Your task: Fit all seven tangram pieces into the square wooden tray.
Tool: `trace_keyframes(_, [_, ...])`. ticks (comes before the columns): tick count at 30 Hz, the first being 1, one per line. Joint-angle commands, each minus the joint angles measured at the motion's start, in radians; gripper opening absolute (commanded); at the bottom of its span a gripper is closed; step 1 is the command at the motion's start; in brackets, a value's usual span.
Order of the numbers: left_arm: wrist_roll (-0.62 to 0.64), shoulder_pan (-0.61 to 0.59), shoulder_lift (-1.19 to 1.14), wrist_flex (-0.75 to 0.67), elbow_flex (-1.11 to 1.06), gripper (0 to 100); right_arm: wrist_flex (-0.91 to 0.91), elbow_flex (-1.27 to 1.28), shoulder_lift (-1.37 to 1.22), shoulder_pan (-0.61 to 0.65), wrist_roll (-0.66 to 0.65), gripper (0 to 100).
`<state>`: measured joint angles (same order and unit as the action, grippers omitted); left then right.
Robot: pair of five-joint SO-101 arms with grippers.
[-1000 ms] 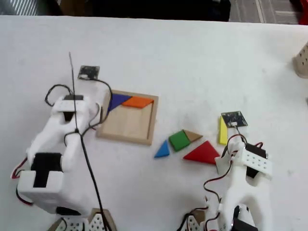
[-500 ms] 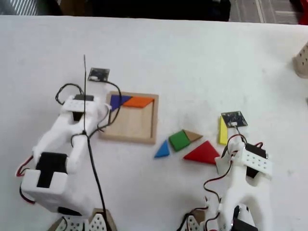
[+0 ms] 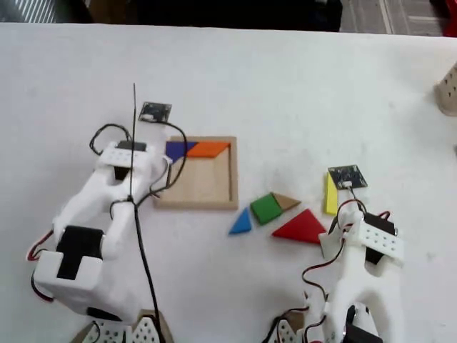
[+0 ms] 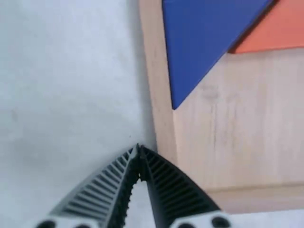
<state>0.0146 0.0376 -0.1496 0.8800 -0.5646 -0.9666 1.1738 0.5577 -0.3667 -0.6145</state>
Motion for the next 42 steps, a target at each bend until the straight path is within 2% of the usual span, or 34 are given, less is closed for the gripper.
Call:
trace_keyframes(1, [0.005, 0.041, 0.022, 0.014, 0.000, 2, 0.015, -0.003, 0.036, 0.012, -0.008, 1.8])
trace_keyframes(6, [0.002, 0.007, 0.196, 0.009, -0.081, 2, 0.015, -0.003, 0.036, 0.008, -0.008, 1.8])
trace_keyframes(11, [0.002, -0.033, 0.432, -0.089, -0.262, 2, 0.015, -0.003, 0.036, 0.007, -0.008, 1.8])
trace_keyframes(16, [0.000, -0.200, 0.579, -0.147, -0.402, 2, 0.012, -0.003, 0.036, 0.005, -0.008, 1.8])
trace_keyframes(20, [-0.103, -0.331, 0.596, -0.216, -0.459, 2, 0.010, -0.003, 0.036, 0.005, -0.008, 1.8])
trace_keyframes(26, [-0.192, -0.343, 0.604, -0.342, -0.565, 2, 0.010, -0.003, 0.036, 0.005, -0.008, 1.8])
trace_keyframes(42, [-0.193, -0.341, 0.604, -0.342, -0.571, 2, 0.013, -0.003, 0.036, 0.005, -0.008, 1.8])
